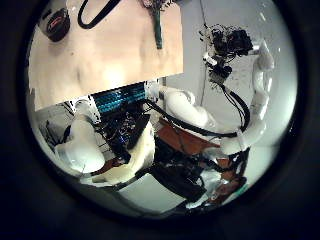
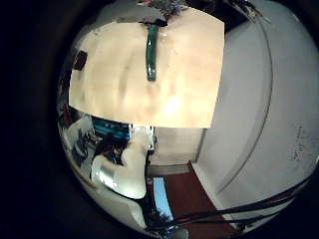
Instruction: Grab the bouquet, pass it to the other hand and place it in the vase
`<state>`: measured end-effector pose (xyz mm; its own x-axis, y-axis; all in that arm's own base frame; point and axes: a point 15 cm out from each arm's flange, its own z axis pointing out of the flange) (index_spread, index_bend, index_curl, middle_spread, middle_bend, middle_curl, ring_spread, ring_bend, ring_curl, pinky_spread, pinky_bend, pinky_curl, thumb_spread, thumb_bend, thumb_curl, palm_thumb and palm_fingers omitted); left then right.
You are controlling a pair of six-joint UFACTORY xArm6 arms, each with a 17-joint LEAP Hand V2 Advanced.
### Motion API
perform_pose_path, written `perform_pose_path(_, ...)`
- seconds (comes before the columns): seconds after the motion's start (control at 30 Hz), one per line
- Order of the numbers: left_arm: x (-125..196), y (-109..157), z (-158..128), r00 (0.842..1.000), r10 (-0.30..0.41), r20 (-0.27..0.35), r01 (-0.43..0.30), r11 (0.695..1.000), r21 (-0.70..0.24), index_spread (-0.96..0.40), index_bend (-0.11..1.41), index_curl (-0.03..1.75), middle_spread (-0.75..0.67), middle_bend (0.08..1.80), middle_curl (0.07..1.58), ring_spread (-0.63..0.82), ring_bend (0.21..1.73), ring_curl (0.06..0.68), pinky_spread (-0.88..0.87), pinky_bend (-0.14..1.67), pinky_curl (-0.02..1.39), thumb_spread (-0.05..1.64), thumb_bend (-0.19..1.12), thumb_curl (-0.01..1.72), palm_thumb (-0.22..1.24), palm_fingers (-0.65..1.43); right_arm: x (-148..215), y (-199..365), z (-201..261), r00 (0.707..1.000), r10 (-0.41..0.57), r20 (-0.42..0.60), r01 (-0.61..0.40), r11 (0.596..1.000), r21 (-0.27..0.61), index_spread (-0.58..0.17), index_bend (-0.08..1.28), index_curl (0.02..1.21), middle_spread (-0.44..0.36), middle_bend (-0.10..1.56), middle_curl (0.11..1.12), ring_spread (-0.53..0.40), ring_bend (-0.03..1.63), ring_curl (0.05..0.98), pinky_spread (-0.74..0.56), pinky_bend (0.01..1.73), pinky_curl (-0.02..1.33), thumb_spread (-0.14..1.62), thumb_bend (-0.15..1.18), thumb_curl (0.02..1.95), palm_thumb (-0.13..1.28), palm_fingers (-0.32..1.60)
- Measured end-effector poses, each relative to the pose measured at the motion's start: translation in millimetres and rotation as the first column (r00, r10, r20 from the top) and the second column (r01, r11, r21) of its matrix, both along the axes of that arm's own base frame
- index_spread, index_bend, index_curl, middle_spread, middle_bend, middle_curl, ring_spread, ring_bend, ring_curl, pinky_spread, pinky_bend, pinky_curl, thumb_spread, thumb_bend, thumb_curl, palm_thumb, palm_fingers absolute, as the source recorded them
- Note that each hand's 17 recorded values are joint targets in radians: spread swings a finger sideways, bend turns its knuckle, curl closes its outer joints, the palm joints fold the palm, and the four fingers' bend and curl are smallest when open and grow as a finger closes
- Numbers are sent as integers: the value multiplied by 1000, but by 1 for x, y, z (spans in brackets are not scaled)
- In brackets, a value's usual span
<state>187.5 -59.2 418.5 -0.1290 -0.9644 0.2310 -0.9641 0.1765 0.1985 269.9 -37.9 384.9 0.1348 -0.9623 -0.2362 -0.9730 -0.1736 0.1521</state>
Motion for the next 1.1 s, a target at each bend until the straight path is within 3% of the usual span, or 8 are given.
perform_pose_path(0.17, -3, 5, 6, 999, 53, 12, -53, 998, -15, -14, 185, 379, 377, 189, 301, 572, 463, 211, 545, 182, 263, 1120, -21, 310, 355, 102, 8, -4, -4, 999, 21, -24, -21, 1000, 2, -381, 180, 304, -12, 317, 358, 19, 754, 160, 411, 743, 119, 1147, -21, 337, 408, 372)
perform_pose_path(0.37, -9, 0, 20, 998, 65, 25, -64, 997, -51, -15, 185, 375, 371, 190, 306, 562, 464, 210, 538, 184, 264, 1125, -19, 312, 361, 104, 14, -4, 10, 999, 39, 15, -39, 999, -14, -381, 175, 307, -17, 326, 358, 19, 768, 156, 410, 737, 103, 1149, -21, 339, 402, 387)
perform_pose_path(0.67, -3, -10, 8, 1000, -11, -4, 11, 999, -46, -15, 180, 372, 377, 185, 307, 559, 474, 211, 535, 190, 267, 1125, -21, 310, 364, 94, 17, -3, 9, 1000, 14, 13, -14, 1000, -9, -364, 174, 308, -21, 344, 360, -10, 801, 156, 380, 760, 87, 1174, -17, 335, 412, 446)
perform_pose_path(0.87, 2, -15, 3, 993, -112, 41, 113, 994, -14, -15, 188, 372, 402, 182, 300, 571, 473, 210, 544, 189, 272, 1126, -22, 310, 360, 78, 34, -19, -4, 993, -110, -34, 110, 994, -20, -311, 183, 318, -23, 421, 381, -90, 889, 170, 214, 792, 53, 1188, -13, 338, 444, 606)
perform_pose_path(1.1, 0, -23, -12, 973, -216, 85, 218, 976, -10, -15, 192, 379, 408, 183, 296, 573, 468, 208, 547, 186, 272, 1126, -21, 314, 355, 82, 70, -62, -41, 946, -323, -33, 322, 946, -41, -271, 180, 334, -43, 464, 396, -144, 930, 181, 83, 833, 14, 1178, -19, 347, 454, 620)
